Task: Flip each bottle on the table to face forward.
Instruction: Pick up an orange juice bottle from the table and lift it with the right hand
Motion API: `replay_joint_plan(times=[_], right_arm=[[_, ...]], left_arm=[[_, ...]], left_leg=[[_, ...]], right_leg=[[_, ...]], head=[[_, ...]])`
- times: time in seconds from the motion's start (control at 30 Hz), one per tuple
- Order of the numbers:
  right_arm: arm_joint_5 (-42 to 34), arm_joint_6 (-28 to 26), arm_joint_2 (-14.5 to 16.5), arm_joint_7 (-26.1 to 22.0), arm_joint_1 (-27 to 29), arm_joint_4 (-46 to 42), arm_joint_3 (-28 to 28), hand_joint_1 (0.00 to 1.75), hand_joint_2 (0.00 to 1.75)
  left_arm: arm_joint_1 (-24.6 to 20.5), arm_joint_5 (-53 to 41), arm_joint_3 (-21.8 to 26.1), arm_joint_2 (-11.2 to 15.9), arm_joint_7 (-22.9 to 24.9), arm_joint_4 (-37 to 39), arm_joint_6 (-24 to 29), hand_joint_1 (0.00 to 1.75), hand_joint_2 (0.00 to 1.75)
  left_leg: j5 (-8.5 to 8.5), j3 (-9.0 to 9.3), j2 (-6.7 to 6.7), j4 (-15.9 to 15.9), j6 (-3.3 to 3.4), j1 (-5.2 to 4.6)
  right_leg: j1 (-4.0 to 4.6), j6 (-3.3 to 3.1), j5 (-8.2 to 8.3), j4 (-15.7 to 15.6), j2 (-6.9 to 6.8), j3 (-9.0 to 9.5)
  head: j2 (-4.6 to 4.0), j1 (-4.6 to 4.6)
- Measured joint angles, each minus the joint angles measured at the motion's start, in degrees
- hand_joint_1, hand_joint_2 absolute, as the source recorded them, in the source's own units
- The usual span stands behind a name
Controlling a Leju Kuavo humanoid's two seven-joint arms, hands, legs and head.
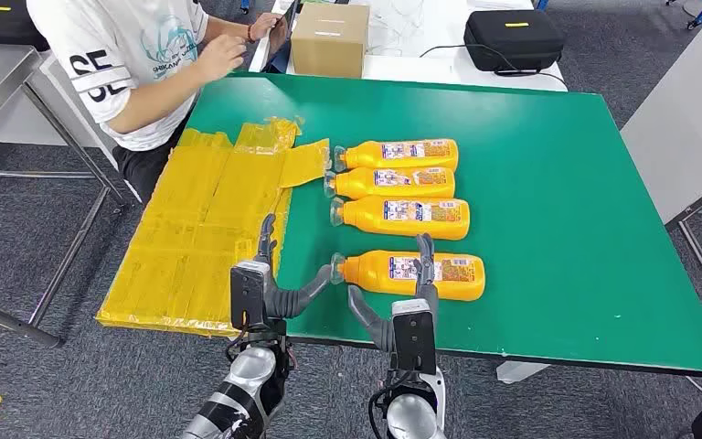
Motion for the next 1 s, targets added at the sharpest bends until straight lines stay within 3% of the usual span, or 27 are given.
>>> replay_joint_plan(times=[0.47, 0.5, 0.6, 0.63, 1.0], right_arm=[[1.5, 0.1, -0.1, 0.2, 0.2, -0.8, 0.0, 0.0, 1.75], [2.1, 0.0, -0.1, 0.5, 0.3, -1.0, 0.0, 0.0, 1.31], [4.3, -0.3, -0.2, 1.7, 0.3, -1.1, 0.0, 0.0, 1.31], [4.8, -0.4, -0.2, 2.0, 0.3, -1.1, 0.0, 0.0, 1.75], [11.4, -1.2, -0.4, 6.1, 0.5, 0.1, -1.7, 0.0, 1.75]], left_arm=[[0.9, -1.1, -0.6, 0.0, 1.0, -2.3, -0.1, 0.0, 1.75], [1.1, -1.2, -0.8, 0.0, 1.3, -2.6, 0.2, 0.0, 1.75], [1.3, -1.4, -0.9, 0.0, 1.6, -3.4, 0.6, 0.0, 1.75], [1.4, -1.4, -0.8, 0.1, 1.6, -3.5, 0.7, 0.0, 1.75], [1.6, -1.3, -0.1, 0.1, 1.3, -3.8, -0.8, 0.0, 1.75]], left_leg=[[0.0, 0.0, 0.0, 0.0, 0.0, 0.0], [0.0, 0.0, 0.0, 0.0, 0.0, 0.0], [0.0, 0.0, 0.0, 0.0, 0.0, 0.0], [0.0, 0.0, -0.01, 0.0, 0.0, 0.0], [0.0, 0.0, -0.01, 0.0, 0.0, 0.0]], right_leg=[[0.0, 0.0, 0.0, 0.0, 0.0, 0.0], [0.0, 0.0, 0.0, 0.0, 0.0, 0.0], [0.0, 0.0, 0.0, 0.0, 0.0, 0.0], [0.0, 0.0, 0.0, 0.0, 0.0, 0.0], [0.0, 0.0, 0.0, 0.0, 0.0, 0.0]], head=[[0.0, -0.01], [0.0, -0.01], [0.0, -0.01], [0.0, -0.01], [0.0, -0.01]])
